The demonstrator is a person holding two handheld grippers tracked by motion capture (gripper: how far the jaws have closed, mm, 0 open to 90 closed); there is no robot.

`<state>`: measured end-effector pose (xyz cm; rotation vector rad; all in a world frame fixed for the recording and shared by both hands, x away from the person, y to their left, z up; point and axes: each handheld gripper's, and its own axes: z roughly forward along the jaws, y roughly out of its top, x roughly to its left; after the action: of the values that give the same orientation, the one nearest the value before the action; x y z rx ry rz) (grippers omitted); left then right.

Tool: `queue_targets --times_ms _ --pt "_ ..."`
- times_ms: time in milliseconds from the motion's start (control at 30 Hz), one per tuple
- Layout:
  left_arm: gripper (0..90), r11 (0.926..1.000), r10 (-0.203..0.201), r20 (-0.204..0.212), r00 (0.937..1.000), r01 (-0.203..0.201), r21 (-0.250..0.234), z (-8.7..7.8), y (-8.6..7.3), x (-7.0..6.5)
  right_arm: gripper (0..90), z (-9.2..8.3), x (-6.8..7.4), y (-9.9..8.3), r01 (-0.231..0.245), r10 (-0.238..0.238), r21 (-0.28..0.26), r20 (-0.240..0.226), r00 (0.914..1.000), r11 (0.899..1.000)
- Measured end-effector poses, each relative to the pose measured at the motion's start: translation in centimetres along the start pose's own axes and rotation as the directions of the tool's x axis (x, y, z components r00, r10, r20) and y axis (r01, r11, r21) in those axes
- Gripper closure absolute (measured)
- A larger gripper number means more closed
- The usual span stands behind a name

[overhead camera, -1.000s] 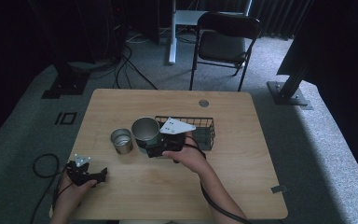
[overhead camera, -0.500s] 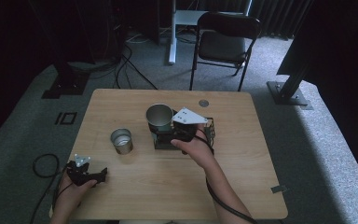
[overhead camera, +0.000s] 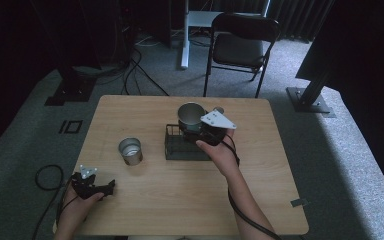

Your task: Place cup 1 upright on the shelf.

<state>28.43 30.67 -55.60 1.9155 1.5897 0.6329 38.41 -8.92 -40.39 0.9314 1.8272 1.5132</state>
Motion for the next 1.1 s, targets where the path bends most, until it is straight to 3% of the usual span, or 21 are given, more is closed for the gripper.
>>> queue_targets --times_ms 233,567,1100 --pt "0.6 1.0 -0.001 -0.001 1.0 0.001 -0.003 0.0 0.0 0.0 12.7 -0.3 -1.8 -0.8 -0.03 0.029 0.005 0.086 0.9959 1.0" --pt "0.6 1.0 0.0 -0.001 1.0 0.0 -0.001 0.0 0.0 0.0 12.6 -0.5 -3.6 -2.7 -0.046 0.041 0.024 0.187 0.9815 0.999" --pt "0.6 1.0 0.0 -0.001 1.0 0.0 -0.001 0.0 0.0 0.0 12.7 -0.4 -5.2 -5.9 -0.09 0.072 0.068 0.234 0.9696 0.994"
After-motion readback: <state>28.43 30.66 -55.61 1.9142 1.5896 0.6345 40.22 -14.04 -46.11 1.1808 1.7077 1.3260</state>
